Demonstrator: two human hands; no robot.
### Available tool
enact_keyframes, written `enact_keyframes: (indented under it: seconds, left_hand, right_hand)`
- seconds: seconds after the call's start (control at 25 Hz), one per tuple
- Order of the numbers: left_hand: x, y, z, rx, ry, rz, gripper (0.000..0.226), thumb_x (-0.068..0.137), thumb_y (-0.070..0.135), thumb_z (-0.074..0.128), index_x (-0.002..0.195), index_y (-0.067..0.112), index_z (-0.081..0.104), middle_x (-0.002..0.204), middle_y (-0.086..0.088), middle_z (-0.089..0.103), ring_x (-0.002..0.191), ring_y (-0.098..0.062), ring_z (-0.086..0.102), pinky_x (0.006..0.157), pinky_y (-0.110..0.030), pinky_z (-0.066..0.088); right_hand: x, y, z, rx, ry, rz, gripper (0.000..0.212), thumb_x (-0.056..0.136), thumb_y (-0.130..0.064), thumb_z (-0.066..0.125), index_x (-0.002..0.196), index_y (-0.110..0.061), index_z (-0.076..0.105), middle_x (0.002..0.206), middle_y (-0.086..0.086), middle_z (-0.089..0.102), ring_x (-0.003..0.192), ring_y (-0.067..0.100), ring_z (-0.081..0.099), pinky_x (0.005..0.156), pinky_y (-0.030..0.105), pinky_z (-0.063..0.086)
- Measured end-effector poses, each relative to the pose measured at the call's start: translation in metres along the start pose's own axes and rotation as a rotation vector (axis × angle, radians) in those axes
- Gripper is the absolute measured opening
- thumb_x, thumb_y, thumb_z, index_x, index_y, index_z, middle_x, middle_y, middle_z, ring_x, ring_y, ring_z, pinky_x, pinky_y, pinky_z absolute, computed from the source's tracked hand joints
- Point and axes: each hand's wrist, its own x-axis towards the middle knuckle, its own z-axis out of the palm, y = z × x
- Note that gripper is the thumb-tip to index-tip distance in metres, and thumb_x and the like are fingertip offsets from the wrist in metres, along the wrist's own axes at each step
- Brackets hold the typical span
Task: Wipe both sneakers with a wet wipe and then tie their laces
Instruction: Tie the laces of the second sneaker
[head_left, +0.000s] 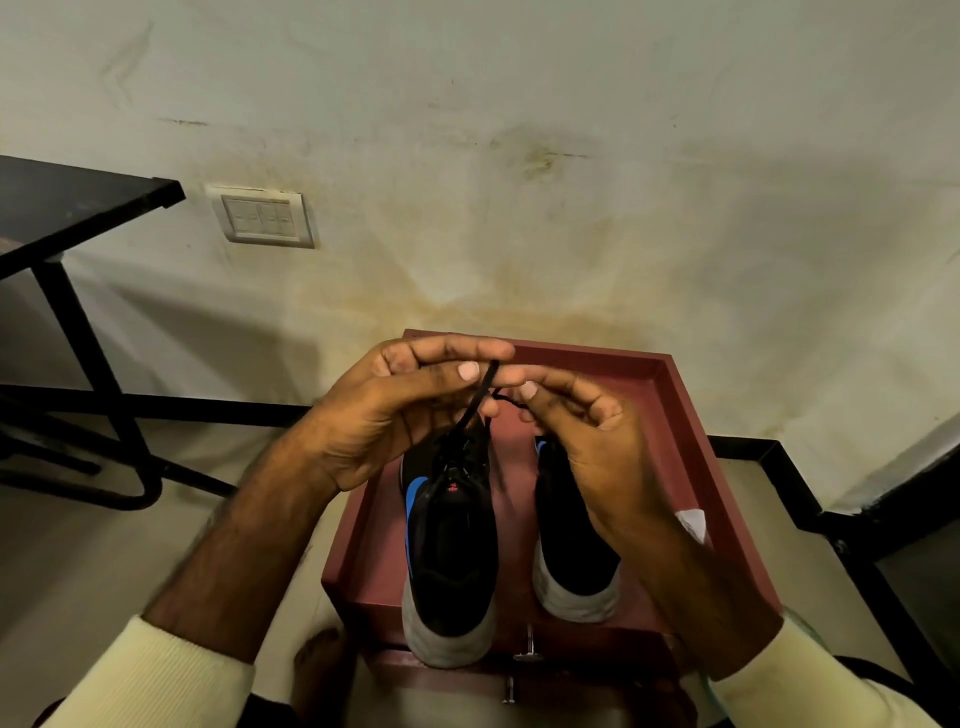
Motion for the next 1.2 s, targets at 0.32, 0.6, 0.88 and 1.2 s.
enact_keyframes:
  seconds: [0.32,0.6,0.88,1.2]
  left_hand:
    - [0.016,-0.015,0.021,0.145,0.082,0.077,0.025,0.085,0.014,0.073,0.110,0.012,0.077,0.095,-0.024,0.077,0.068,-0.025,0.069,0.058,-0.023,0.057]
    - [0.015,-0.022,-0.009,0.956,0.115,0.047,0.031,0.095,0.052,0.059,0.114,0.032,0.075,0.098,0.013,0.078,0.093,-0.003,0.073,0.091,-0.038,0.060]
    - [0.006,-0.017,-0.020,1.031,0.088,0.052,0.024,0.088,0.043,0.069,0.105,0.030,0.080,0.096,0.020,0.076,0.094,0.002,0.071,0.086,-0.019,0.058]
    - [0.013,-0.025,-0.011,0.908,0.119,-0.049,0.023,0.092,0.042,0.071,0.088,0.021,0.079,0.085,0.005,0.080,0.083,-0.010,0.076,0.087,-0.032,0.061]
  right_hand:
    - [-0.011,0.004,0.016,-0.046,-0.251,0.055,0.020,0.094,0.008,0.068,0.090,-0.011,0.076,0.087,-0.004,0.079,0.092,0.011,0.077,0.086,0.024,0.060]
    - [-0.010,0.002,0.014,-0.033,-0.178,0.112,0.023,0.093,0.001,0.072,0.116,0.002,0.075,0.104,0.016,0.080,0.087,0.014,0.076,0.076,0.019,0.057]
    - [-0.004,0.004,0.013,0.029,-0.084,0.208,0.006,0.097,-0.010,0.071,0.101,-0.007,0.074,0.084,0.009,0.079,0.069,0.014,0.070,0.067,0.019,0.057]
    - [-0.002,0.008,0.014,-0.019,-0.039,0.245,0.012,0.097,-0.011,0.071,0.100,-0.005,0.062,0.073,0.009,0.077,0.055,0.012,0.064,0.055,0.022,0.051]
